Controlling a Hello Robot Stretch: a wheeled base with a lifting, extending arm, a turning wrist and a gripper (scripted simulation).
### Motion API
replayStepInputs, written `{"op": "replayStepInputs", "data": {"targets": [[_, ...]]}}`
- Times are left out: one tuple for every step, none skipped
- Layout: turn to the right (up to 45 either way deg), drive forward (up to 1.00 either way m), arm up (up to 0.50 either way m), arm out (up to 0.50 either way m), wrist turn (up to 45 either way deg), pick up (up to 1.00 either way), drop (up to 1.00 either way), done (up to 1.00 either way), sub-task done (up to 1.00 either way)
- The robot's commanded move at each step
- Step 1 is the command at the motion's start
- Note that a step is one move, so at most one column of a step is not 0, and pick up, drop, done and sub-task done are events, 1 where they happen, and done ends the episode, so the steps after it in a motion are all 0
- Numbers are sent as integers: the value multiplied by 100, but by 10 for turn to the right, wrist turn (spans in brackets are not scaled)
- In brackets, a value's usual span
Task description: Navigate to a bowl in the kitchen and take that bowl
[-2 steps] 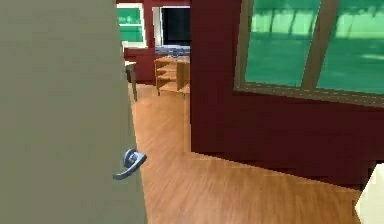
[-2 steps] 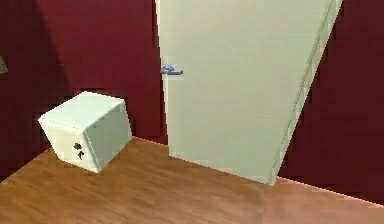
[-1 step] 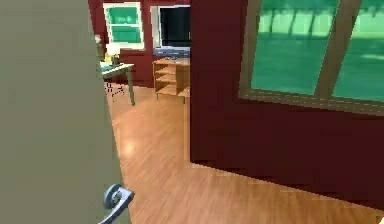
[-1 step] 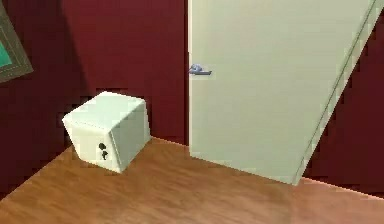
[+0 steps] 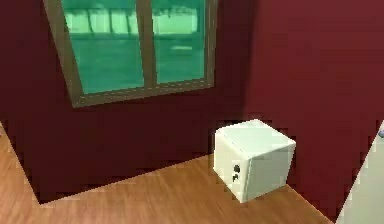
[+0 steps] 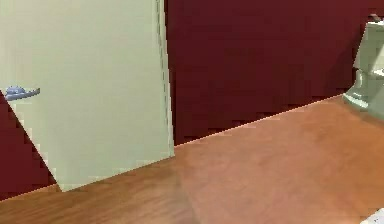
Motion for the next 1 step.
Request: {"op": "replayStepInputs", "data": {"targets": [[450, 0, 0, 0, 0, 0, 0, 0, 0]]}}
